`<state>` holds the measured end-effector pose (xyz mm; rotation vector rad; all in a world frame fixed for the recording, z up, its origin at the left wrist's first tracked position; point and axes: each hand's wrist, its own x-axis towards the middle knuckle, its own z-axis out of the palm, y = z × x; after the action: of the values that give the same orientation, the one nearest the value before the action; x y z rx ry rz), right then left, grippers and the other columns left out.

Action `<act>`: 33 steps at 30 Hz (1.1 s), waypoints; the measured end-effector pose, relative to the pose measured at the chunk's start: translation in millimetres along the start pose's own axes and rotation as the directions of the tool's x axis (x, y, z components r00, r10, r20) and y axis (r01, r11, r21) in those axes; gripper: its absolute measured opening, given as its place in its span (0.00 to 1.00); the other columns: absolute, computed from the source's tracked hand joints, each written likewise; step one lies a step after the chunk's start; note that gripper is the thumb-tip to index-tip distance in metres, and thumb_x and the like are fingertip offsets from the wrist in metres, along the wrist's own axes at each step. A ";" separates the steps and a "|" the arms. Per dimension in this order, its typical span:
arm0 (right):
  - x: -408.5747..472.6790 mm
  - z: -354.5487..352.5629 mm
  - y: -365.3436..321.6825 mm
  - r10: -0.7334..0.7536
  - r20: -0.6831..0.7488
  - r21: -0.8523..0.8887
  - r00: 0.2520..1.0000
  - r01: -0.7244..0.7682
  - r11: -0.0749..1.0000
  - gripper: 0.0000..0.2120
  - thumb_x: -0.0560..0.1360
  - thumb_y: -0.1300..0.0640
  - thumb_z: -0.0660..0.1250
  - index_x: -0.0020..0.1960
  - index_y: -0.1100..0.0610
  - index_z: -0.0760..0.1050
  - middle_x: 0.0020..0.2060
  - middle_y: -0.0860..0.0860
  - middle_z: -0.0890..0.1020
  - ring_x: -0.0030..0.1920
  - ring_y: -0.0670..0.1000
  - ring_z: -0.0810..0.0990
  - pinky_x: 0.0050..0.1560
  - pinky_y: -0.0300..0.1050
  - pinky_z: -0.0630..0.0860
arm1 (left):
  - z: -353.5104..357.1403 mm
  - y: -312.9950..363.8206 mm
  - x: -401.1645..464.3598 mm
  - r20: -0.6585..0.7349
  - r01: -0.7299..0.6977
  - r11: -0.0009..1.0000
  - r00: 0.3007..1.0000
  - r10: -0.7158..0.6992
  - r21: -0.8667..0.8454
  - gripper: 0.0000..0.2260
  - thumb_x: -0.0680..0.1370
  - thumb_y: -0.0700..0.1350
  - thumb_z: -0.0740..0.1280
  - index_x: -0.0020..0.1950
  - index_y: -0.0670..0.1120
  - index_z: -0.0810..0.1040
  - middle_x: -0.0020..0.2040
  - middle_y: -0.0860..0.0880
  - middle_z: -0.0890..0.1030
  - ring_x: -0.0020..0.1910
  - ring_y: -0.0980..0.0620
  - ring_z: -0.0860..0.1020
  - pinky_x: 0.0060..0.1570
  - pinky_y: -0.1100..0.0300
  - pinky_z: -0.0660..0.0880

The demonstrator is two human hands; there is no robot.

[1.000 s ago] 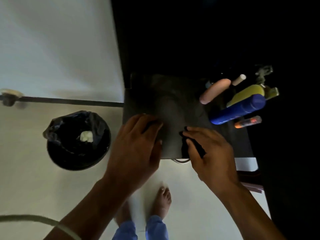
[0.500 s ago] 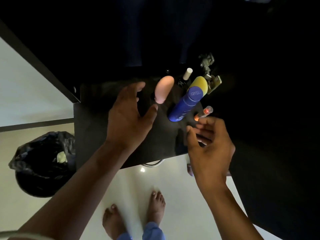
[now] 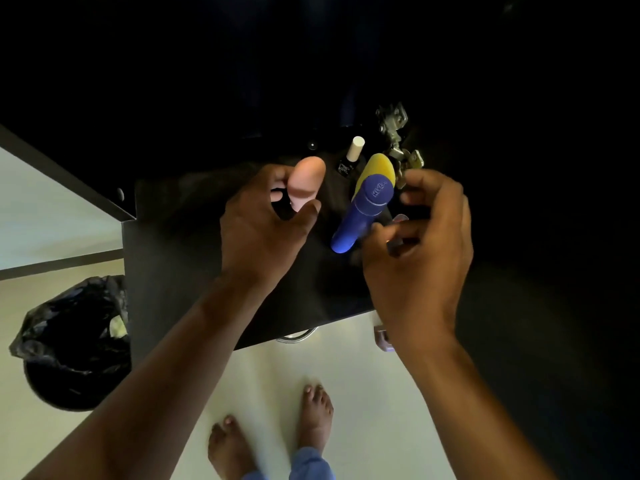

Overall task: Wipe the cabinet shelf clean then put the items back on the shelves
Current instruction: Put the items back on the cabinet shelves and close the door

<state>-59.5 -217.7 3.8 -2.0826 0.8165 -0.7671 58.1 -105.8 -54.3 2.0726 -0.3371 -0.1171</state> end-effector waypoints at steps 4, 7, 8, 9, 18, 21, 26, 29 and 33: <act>15.7 -4.9 3.9 -0.098 0.004 -0.085 0.995 0.098 0.992 0.20 0.75 0.64 0.71 0.66 0.53 0.75 0.59 0.49 0.76 0.42 0.44 0.80 0.43 0.42 0.79 | 1.7 0.0 2.2 -0.018 0.002 1.000 1.000 -0.002 -0.001 0.18 0.74 0.55 0.77 0.62 0.54 0.79 0.57 0.58 0.84 0.56 0.58 0.83 0.53 0.48 0.83; 20.7 0.7 10.2 -0.118 0.061 -0.161 0.991 0.127 0.979 0.21 0.77 0.62 0.71 0.69 0.52 0.74 0.63 0.50 0.75 0.44 0.46 0.80 0.44 0.41 0.79 | 4.6 0.8 1.5 -0.044 0.007 1.000 0.999 -0.007 0.017 0.17 0.74 0.54 0.77 0.61 0.54 0.80 0.56 0.58 0.84 0.55 0.59 0.83 0.52 0.48 0.83; 21.3 1.9 12.4 -0.119 0.064 -0.172 0.991 0.129 0.977 0.21 0.78 0.61 0.70 0.70 0.52 0.74 0.64 0.50 0.76 0.45 0.49 0.80 0.45 0.40 0.78 | 5.6 0.9 0.8 -0.051 0.011 1.000 0.999 -0.010 0.020 0.17 0.74 0.54 0.76 0.61 0.54 0.79 0.56 0.58 0.84 0.55 0.59 0.83 0.53 0.48 0.83; 21.9 2.5 14.1 -0.123 0.063 -0.181 0.990 0.133 0.975 0.21 0.79 0.60 0.69 0.71 0.53 0.74 0.64 0.51 0.76 0.46 0.50 0.80 0.46 0.39 0.77 | 6.6 1.1 0.5 -0.056 0.015 1.000 0.998 -0.014 0.021 0.17 0.75 0.53 0.76 0.61 0.54 0.79 0.57 0.58 0.84 0.55 0.58 0.83 0.53 0.48 0.83; 39.2 10.2 17.6 -0.189 0.120 -0.237 0.975 0.213 0.948 0.17 0.79 0.62 0.72 0.67 0.55 0.78 0.54 0.48 0.80 0.49 0.41 0.75 0.50 0.37 0.77 | 9.0 3.3 -2.4 -0.080 0.026 1.000 0.997 -0.025 0.014 0.17 0.76 0.50 0.76 0.63 0.52 0.80 0.59 0.54 0.84 0.57 0.56 0.83 0.54 0.52 0.83; 42.8 10.0 15.2 -0.195 0.091 -0.228 0.977 0.211 0.950 0.13 0.79 0.61 0.74 0.62 0.57 0.77 0.46 0.43 0.73 0.36 0.41 0.73 0.41 0.35 0.77 | 9.5 3.2 -3.2 -0.076 0.038 0.999 0.996 -0.038 -0.001 0.18 0.76 0.50 0.77 0.64 0.52 0.80 0.60 0.54 0.84 0.57 0.57 0.83 0.54 0.52 0.83; 44.5 8.1 11.7 -0.147 0.080 -0.201 0.986 0.161 0.966 0.10 0.80 0.58 0.72 0.59 0.56 0.75 0.44 0.46 0.75 0.38 0.38 0.76 0.39 0.45 0.84 | 5.1 4.5 -3.6 -0.059 0.043 0.999 0.997 -0.043 0.010 0.17 0.75 0.49 0.77 0.63 0.53 0.80 0.58 0.56 0.84 0.57 0.56 0.83 0.54 0.46 0.83; 45.2 3.9 3.5 -0.150 0.044 -0.208 0.988 0.155 0.966 0.11 0.80 0.59 0.72 0.60 0.58 0.75 0.45 0.46 0.75 0.37 0.40 0.76 0.41 0.40 0.82 | -2.7 11.3 -3.8 -0.057 0.044 0.999 0.997 -0.044 0.004 0.17 0.75 0.49 0.77 0.63 0.54 0.81 0.57 0.57 0.84 0.57 0.57 0.83 0.55 0.47 0.83; 48.2 -14.8 -22.3 -0.200 -0.002 -0.202 0.980 0.196 0.960 0.12 0.80 0.58 0.71 0.62 0.58 0.76 0.46 0.46 0.76 0.38 0.42 0.77 0.43 0.31 0.78 | -26.1 35.9 -4.5 -0.060 0.008 1.000 0.998 -0.007 0.016 0.17 0.75 0.50 0.77 0.63 0.55 0.81 0.56 0.58 0.84 0.56 0.58 0.83 0.54 0.49 0.83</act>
<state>-34.1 -248.8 41.7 -2.3672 0.7302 -0.8457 52.8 -99.5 -10.5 2.0893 -0.2943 -0.0573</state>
